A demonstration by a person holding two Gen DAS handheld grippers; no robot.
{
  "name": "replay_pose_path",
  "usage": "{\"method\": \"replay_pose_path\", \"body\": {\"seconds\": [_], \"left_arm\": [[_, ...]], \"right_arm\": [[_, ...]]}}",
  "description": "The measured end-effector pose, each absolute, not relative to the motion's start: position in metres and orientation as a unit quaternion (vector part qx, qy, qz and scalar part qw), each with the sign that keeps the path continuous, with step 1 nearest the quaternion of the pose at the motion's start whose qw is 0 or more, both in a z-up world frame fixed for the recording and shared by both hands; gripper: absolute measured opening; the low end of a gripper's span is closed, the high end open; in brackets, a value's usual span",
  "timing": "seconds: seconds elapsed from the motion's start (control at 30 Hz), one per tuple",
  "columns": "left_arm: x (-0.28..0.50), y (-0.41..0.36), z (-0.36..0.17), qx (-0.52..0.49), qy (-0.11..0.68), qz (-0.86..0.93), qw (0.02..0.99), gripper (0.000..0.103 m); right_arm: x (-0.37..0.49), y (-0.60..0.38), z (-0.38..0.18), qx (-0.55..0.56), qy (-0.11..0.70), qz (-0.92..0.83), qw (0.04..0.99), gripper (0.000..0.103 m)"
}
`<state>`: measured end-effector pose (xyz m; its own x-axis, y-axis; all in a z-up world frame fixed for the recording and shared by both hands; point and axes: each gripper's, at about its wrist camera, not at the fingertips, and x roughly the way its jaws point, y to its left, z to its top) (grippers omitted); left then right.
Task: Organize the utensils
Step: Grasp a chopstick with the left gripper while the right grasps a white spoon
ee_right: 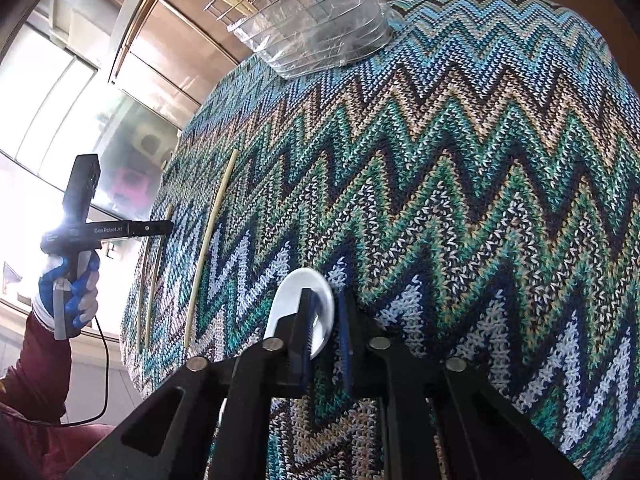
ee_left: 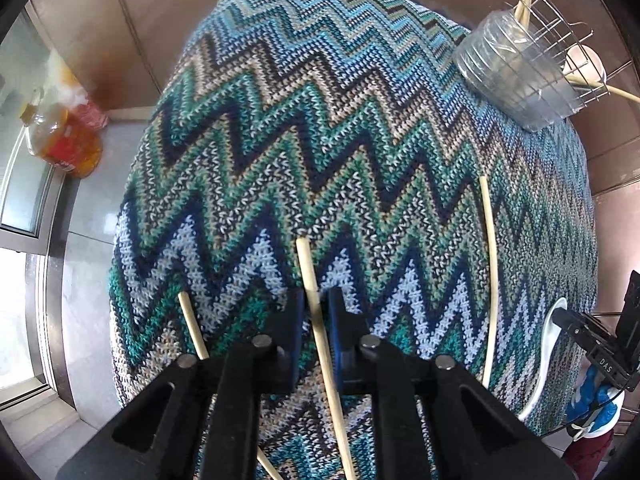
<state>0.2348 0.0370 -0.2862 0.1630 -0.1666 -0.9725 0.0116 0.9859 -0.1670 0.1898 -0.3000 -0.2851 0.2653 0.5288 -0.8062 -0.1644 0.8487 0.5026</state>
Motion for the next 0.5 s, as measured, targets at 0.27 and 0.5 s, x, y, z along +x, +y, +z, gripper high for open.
{"method": "replay_pose_path", "body": {"seconds": [0.27, 0.5], "left_arm": [[0.225, 0.057, -0.28, -0.075, 0.623, -0.056, 0.776, 0.005], [0.209, 0.068, -0.246, -0.094, 0.585, -0.065, 0.803, 0.005]], "right_arm": [[0.169, -0.302, -0.271, 0.15, 0.543, 0.209, 0.8, 0.005], [0.14, -0.306, -0.24, 0.144, 0.503, 0.193, 0.83, 0.005]]}}
